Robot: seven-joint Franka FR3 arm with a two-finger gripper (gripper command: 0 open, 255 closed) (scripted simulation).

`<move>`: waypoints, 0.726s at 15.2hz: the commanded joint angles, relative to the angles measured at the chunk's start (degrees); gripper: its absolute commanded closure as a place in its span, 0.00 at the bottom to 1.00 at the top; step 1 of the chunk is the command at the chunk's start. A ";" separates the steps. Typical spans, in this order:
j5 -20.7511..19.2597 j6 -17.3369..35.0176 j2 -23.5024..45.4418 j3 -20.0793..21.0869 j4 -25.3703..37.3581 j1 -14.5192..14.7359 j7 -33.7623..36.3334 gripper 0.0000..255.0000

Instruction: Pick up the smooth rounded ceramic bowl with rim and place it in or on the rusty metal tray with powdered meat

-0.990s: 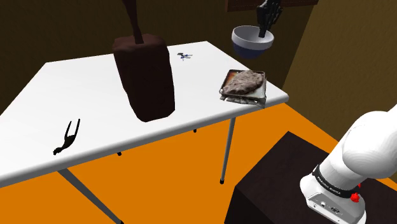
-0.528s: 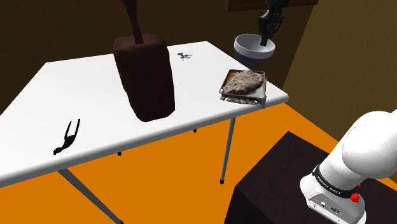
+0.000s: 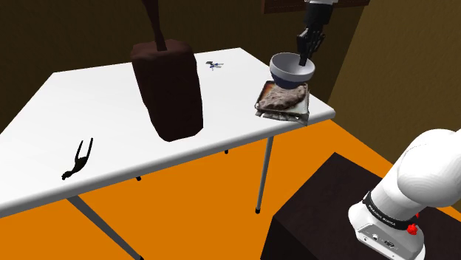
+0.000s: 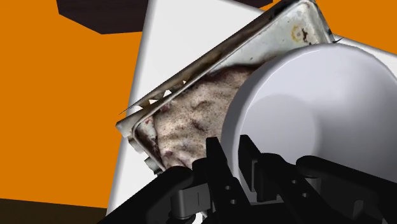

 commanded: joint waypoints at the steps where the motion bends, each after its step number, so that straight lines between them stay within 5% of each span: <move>1: -0.06 1.50 -0.47 -0.01 -1.92 -0.05 -0.15 1.00; 11: -0.12 3.38 -0.86 -0.04 -4.20 -0.05 -0.29 1.00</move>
